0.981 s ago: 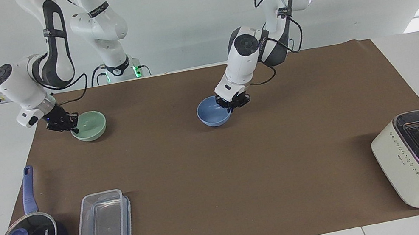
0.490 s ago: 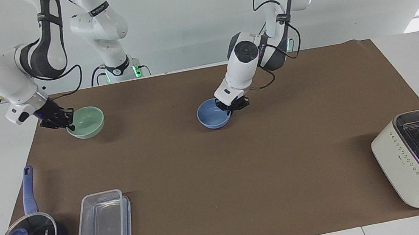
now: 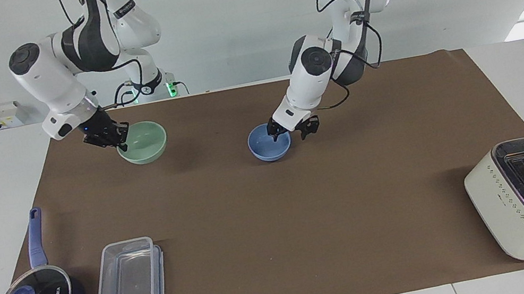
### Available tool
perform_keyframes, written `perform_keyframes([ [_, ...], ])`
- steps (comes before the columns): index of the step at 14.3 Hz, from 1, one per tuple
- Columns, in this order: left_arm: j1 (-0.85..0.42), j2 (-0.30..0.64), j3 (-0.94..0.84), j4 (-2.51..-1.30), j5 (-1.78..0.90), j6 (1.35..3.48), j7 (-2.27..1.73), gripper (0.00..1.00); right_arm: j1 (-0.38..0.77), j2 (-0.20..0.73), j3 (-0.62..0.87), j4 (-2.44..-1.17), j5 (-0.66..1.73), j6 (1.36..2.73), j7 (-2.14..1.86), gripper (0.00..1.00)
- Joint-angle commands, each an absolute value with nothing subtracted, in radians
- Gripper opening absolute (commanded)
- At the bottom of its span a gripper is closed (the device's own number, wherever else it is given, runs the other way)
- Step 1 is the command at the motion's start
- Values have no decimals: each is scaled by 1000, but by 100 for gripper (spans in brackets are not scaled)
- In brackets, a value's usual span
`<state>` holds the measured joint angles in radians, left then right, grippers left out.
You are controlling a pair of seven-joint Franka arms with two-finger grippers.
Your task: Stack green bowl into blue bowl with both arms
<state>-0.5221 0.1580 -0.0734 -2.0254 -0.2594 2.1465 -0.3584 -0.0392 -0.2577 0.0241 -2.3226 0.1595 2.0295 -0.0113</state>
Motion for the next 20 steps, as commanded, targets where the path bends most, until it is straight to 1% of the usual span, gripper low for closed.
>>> perform_keyframes([
  [1, -358, 110, -74, -1918, -284, 1957, -322, 100, 65, -261, 32, -2318, 178, 2031, 128, 0],
  [3, -251, 107, -64, -1832, -273, 1849, -278, 100, 159, -256, 35, -2316, 179, 2095, 231, 0],
  [5, -135, 84, -64, -1801, -264, 1781, -220, 100, 250, -230, 35, -2316, 184, 2149, 293, 0],
  [7, -85, 52, -61, -1784, -204, 1746, -176, 100, 319, -203, 35, -2316, 239, 2195, 310, 0],
  [9, -78, 41, -61, -1732, -91, 1695, -173, 100, 394, -164, 35, -2316, 277, 2261, 314, 0],
  [10, -80, 41, -63, -1688, -42, 1640, -172, 100, 426, -143, 35, -2316, 282, 2304, 336, 0],
  [12, -78, 41, -60, -1623, -6, 1545, -143, 100, 491, -97, 35, -2315, 282, 2371, 394, 0],
  [14, -78, 25, -55, -1595, 15, 1473, -74, 100, 528, -54, 35, -2312, 282, 2436, 397, 0],
  [15, -80, 5, -52, -1591, 31, 1442, -57, 100, 535, -37, 35, -2304, 282, 2463, 396, 0],
  [17, -80, -46, -51, -1606, 31, 1411, -35, 100, 537, -6, 35, -2286, 282, 2473, 394, 0],
  [18, -80, -63, -51, -1644, 31, 1411, -32, 100, 538, -3, 35, -2286, 282, 2479, 391, 0],
  [19, -80, -99, -51, -1696, 31, 1417, -38, 100, 538, -2, 37, -2286, 282, 2479, 388, 0],
  [20, -77, -112, -51, -1722, 31, 1430, -40, 100, 537, 0, 37, -2286, 282, 2479, 387, 0],
])
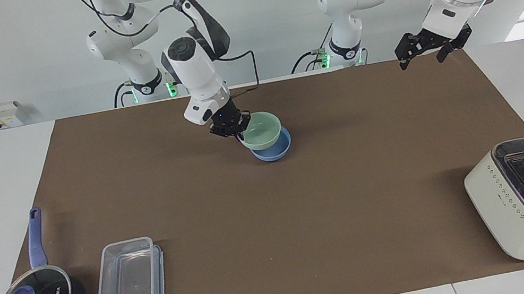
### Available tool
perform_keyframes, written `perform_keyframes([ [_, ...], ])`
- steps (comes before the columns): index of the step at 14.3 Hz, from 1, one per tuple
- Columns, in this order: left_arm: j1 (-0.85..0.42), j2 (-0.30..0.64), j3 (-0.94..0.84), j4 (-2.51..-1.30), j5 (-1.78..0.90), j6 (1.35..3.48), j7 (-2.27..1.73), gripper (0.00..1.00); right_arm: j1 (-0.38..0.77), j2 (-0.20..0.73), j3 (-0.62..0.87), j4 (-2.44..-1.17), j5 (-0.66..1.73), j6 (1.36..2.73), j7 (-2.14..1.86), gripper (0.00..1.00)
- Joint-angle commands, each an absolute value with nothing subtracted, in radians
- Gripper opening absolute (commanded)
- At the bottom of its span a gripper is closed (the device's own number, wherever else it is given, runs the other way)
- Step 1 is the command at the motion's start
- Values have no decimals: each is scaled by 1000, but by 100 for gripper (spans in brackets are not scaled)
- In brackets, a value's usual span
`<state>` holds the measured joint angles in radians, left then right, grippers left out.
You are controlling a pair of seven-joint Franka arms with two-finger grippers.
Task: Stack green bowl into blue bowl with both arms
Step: 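Lower the green bowl into the blue bowl and open the right gripper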
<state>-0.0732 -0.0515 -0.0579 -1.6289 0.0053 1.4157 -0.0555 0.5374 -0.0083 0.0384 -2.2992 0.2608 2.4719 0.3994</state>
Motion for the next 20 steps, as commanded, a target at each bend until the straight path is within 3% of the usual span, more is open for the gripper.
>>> perform_keyframes([
  [1, -60, -109, -52, -1720, 31, 1442, -40, 100, 537, 0, 37, -2286, 282, 2479, 387, 0],
  [6, -29, -38, -68, -1614, 17, 1450, -43, 100, 545, 34, 46, -2266, 281, 2483, 370, 0],
  [17, -21, -54, -54, -1621, -41, 1462, -51, 100, 552, 57, 49, -2240, 282, 2465, 368, 0],
  [18, -21, -54, -54, -1620, -41, 1462, -51, 100, 552, 57, 49, -2240, 282, 2465, 368, 10],
  [19, -23, -54, -54, -1621, -41, 1460, -52, 100, 554, 57, 49, -2240, 282, 2465, 364, 35],
  [20, -23, -55, -54, -1623, -41, 1460, -52, 100, 554, 57, 51, -2240, 281, 2467, 362, 72],
])
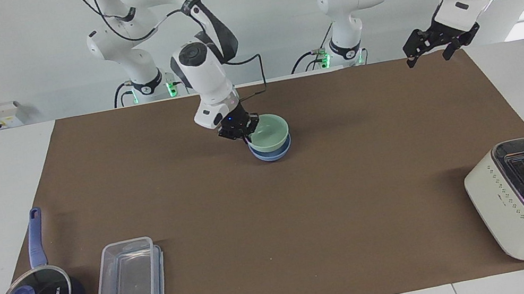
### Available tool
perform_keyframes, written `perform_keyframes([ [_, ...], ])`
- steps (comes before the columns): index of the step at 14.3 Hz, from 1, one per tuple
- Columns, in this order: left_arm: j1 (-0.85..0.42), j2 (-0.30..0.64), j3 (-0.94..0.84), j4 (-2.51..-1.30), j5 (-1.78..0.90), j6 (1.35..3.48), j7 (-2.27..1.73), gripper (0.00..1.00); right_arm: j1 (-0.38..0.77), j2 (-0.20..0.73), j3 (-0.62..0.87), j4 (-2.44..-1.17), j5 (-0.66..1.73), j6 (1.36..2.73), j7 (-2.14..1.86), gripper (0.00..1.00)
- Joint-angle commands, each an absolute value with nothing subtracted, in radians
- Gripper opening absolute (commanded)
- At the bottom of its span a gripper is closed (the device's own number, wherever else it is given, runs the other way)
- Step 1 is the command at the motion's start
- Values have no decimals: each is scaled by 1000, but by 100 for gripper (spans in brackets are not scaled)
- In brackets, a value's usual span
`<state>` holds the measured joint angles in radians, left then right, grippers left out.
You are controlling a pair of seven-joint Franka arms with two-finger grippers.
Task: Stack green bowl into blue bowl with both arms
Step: 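Lower the green bowl into the blue bowl and open the right gripper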
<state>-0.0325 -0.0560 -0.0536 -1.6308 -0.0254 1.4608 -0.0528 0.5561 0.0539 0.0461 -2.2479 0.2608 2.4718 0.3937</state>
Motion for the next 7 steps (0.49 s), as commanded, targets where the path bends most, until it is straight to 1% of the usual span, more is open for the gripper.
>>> perform_keyframes([
  [1, -23, -57, -54, -1623, -41, 1460, -52, 100, 567, 57, 51, -2237, 281, 2467, 362, 88],
  [2, -21, -58, -54, -1623, -41, 1460, -51, 100, 572, 57, 51, -2235, 282, 2467, 364, 91],
  [5, -23, -58, -54, -1626, -41, 1459, -51, 100, 569, 45, 49, -2230, 281, 2456, 367, 95],
  [7, -25, -58, -54, -1628, -41, 1459, -51, 100, 551, -1, 41, -2230, 281, 2412, 364, 100],
])
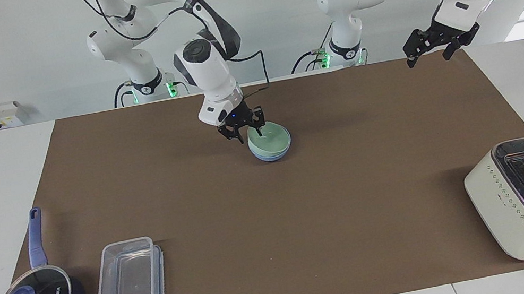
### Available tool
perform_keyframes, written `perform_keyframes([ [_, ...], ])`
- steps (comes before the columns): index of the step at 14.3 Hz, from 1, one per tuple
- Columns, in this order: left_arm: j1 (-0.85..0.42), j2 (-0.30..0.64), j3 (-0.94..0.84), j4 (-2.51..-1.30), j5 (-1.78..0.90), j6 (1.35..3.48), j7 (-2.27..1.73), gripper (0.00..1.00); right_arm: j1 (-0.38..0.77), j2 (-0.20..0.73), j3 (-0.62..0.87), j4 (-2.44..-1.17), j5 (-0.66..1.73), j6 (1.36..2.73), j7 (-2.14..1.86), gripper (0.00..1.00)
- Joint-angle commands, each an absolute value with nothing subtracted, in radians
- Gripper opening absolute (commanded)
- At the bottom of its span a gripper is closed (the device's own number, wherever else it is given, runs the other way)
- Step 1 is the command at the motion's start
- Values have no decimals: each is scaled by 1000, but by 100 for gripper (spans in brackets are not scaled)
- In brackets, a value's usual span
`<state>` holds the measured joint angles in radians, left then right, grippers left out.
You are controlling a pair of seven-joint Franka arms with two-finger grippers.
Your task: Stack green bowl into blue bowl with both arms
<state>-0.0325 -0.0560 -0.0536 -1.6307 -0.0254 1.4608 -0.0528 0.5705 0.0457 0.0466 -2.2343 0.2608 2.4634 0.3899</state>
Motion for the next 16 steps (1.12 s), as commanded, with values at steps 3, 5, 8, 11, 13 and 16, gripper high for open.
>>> perform_keyframes([
  [3, -23, -58, -54, -1629, -41, 1459, -48, 100, 459, -86, 40, -2230, 267, 2347, 361, 100],
  [5, -23, -58, -54, -1629, -41, 1457, -48, 100, 384, -142, 38, -2230, 262, 2280, 361, 100],
  [8, -23, -58, -54, -1629, -41, 1457, -48, 100, 273, -198, 37, -2224, 149, 2186, 356, 100],
  [11, -23, -58, -54, -1629, -41, 1457, -48, 100, 178, -206, 38, -2175, 60, 2106, 341, 100],
  [13, -21, -58, -54, -1629, -41, 1457, -48, 100, 115, -198, 38, -2131, 49, 2059, 293, 100],
  [16, -21, -58, -54, -1629, -41, 1457, -48, 100, 22, -198, 38, -2099, 49, 2034, 206, 100],
])
